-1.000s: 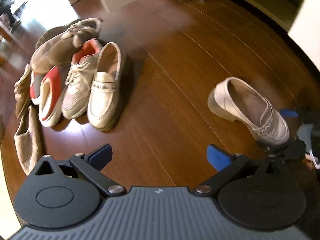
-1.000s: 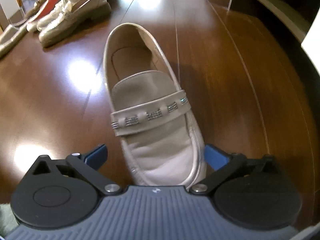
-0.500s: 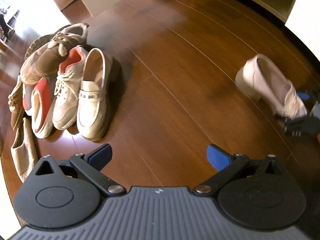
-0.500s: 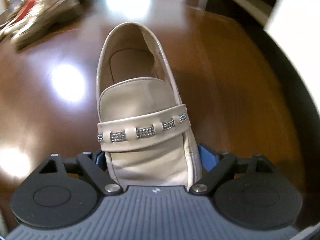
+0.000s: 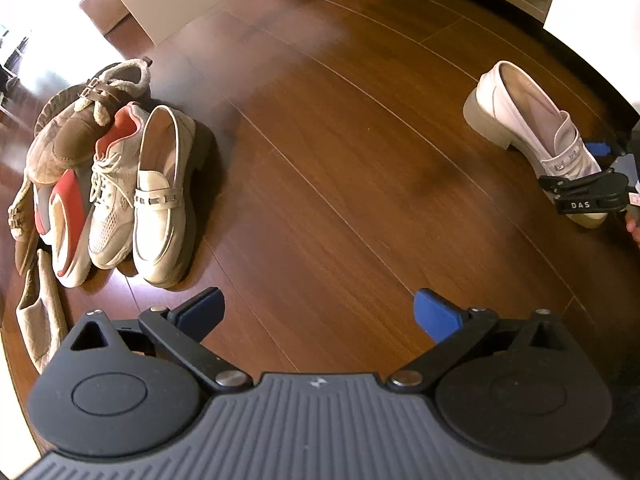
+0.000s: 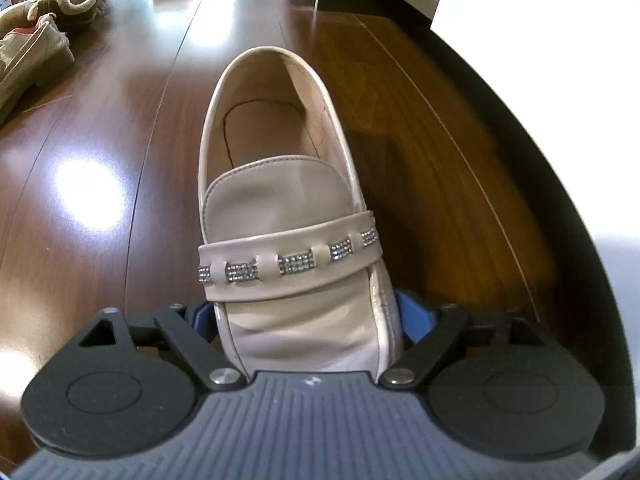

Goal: Organize scattered shoes
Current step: 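Carry the beige loafer toward the cabinet and set it down with the right gripper, then grasp the second beige loafer by its heel with the right gripper, then place the second loafer beside the first with the right gripper while the left gripper aligns the first loafer, then release the loafers and pull both tools back toward the pile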

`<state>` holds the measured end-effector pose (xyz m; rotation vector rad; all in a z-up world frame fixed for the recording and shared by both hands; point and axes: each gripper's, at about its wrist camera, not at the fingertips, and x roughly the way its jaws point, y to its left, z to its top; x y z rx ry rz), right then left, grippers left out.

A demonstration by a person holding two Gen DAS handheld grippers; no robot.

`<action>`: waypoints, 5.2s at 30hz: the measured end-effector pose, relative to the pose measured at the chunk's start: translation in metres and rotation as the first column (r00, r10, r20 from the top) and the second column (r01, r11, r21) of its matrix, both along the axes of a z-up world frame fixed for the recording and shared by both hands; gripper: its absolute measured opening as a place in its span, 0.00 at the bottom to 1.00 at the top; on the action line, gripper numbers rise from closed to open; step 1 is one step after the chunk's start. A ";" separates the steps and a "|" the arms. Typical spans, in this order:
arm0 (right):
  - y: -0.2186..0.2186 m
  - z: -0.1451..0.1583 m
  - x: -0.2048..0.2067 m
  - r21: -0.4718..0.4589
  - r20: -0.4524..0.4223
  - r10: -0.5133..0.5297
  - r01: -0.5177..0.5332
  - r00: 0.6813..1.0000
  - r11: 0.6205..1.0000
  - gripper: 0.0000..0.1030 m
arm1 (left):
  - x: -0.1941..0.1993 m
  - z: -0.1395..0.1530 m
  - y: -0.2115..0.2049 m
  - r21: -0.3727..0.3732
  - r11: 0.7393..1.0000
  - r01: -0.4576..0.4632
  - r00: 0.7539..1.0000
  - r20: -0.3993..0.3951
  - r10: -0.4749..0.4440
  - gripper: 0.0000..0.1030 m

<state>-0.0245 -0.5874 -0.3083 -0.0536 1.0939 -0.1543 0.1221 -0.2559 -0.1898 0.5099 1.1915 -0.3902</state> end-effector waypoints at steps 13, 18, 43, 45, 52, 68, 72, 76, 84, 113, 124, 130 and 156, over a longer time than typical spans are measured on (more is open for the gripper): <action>0.094 0.109 -0.082 0.219 0.164 -0.241 0.203 0.957 0.954 0.95 | -0.006 0.045 0.069 0.031 0.985 -0.168 0.985 0.056 0.166 0.99; 0.133 0.142 -0.046 0.273 0.208 -0.252 0.191 0.945 0.943 0.95 | -0.017 0.093 0.096 0.000 0.974 -0.228 0.966 0.123 0.226 0.99; 0.238 0.191 0.103 0.296 0.242 -0.025 -0.050 0.970 0.954 0.99 | 0.010 0.066 0.208 -0.024 0.921 -0.388 0.915 0.104 0.389 0.99; 0.249 0.172 0.123 0.321 0.207 -0.013 -0.056 0.978 0.945 0.99 | 0.016 0.053 0.218 -0.010 0.913 -0.407 0.909 0.098 0.406 0.99; 0.309 0.079 0.244 0.431 0.033 -0.015 -0.001 0.999 0.902 0.59 | 0.035 0.031 0.233 0.009 0.904 -0.427 0.898 0.122 0.423 0.99; 0.369 -0.033 0.373 0.486 -0.076 0.062 -0.017 0.995 0.874 0.05 | 0.067 -0.007 0.251 0.059 0.878 -0.475 0.877 0.108 0.468 0.99; 0.339 -0.008 0.326 0.442 -0.021 0.265 -0.229 0.964 0.867 0.05 | 0.068 -0.001 0.233 0.054 0.899 -0.436 0.896 0.121 0.427 0.99; 0.288 0.012 0.266 0.436 -0.052 0.433 -0.369 0.900 0.820 0.04 | 0.068 -0.005 0.197 0.012 0.929 -0.369 0.928 0.056 0.368 0.99; 0.229 0.037 0.133 0.247 0.034 0.285 -0.284 0.958 0.926 0.89 | 0.075 -0.053 0.082 -0.074 0.973 -0.219 0.975 -0.068 0.214 0.99; 0.188 0.009 -0.031 -0.007 0.006 0.255 -0.255 0.967 0.967 0.73 | 0.062 -0.107 -0.099 -0.164 0.982 -0.089 0.952 -0.303 0.036 0.14; 0.141 -0.002 -0.033 -0.005 0.014 0.210 -0.210 0.978 0.978 0.77 | 0.047 -0.106 -0.136 -0.137 0.990 -0.044 0.960 -0.281 0.004 0.19; 0.142 0.002 -0.043 -0.021 0.014 0.112 -0.112 0.994 0.993 0.77 | 0.040 -0.101 -0.142 -0.125 0.991 -0.039 0.963 -0.269 0.004 0.19; 0.137 0.163 -0.087 0.291 0.041 -0.350 0.323 0.936 0.900 0.80 | -0.060 0.097 -0.049 -0.094 0.958 0.270 0.956 0.146 -0.255 0.55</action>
